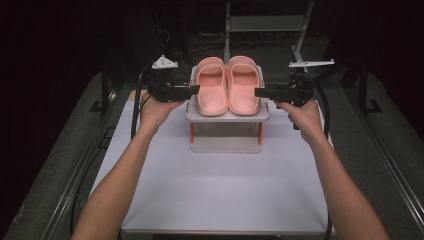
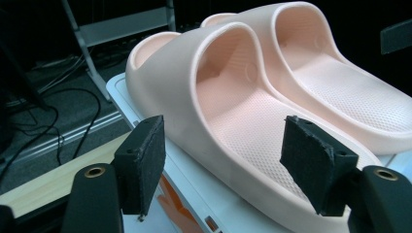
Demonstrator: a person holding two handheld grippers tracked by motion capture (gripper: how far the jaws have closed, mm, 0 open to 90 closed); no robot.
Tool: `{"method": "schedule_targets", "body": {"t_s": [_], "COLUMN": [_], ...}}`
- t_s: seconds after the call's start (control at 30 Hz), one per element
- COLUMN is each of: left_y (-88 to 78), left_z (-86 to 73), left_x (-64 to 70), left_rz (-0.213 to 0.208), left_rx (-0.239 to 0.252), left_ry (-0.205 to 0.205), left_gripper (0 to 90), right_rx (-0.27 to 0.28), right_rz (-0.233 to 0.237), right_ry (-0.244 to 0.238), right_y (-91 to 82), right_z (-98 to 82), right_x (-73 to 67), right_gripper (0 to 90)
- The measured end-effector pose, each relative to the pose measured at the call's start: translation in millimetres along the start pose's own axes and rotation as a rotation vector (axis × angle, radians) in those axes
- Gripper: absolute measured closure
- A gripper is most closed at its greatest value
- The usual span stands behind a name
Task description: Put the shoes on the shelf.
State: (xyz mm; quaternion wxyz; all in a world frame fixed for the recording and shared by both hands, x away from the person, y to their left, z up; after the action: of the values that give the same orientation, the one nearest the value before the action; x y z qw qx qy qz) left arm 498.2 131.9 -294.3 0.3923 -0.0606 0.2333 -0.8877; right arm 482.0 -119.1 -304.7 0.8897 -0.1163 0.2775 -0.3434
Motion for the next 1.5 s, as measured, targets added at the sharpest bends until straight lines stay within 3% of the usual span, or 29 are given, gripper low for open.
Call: {"method": "schedule_targets", "body": {"t_s": [0.37, 0.57, 1.03, 1.5], "left_y": [-12.6, -17.4, -34.1, -46.9], "left_z": [-8.9, -11.4, -24.5, -35.1], "left_x": [4.0, 5.6, 18.1, 21.5], "left_rz": [0.002, -0.002, -0.027, -0.03], "left_rx": [0.007, 0.017, 0.047, 0.065], "left_ry": [0.01, 0.009, 0.009, 0.005], "left_gripper": [23.8, 20.5, 18.5, 17.4], "right_rx": [-0.022, -0.006, -0.02, -0.03], "right_rz": [0.039, 0.06, 0.098, 0.128], "right_ry": [-0.012, -0.021, -0.036, -0.052], "right_y": [-7.7, -13.1, -21.2, -27.8], "right_z": [-12.5, -15.8, -36.1, -50.2], "right_x": [-11.0, -16.3, -25.8, -33.7], "right_gripper": [32.4, 32.4, 30.8, 29.9]}}
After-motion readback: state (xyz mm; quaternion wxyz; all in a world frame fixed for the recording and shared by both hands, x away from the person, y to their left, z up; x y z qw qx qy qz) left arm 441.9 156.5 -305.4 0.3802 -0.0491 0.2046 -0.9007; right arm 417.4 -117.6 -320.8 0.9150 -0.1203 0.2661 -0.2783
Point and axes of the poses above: each handheld gripper's, and its own axes: y roughly forward along the jaws, z roughly out of its top, x roughly to its right, the point moved 9 cm from there along y, roughly forward along the jaws, and after that the axes turned 5 degrees about y, right-handed, at the moved point
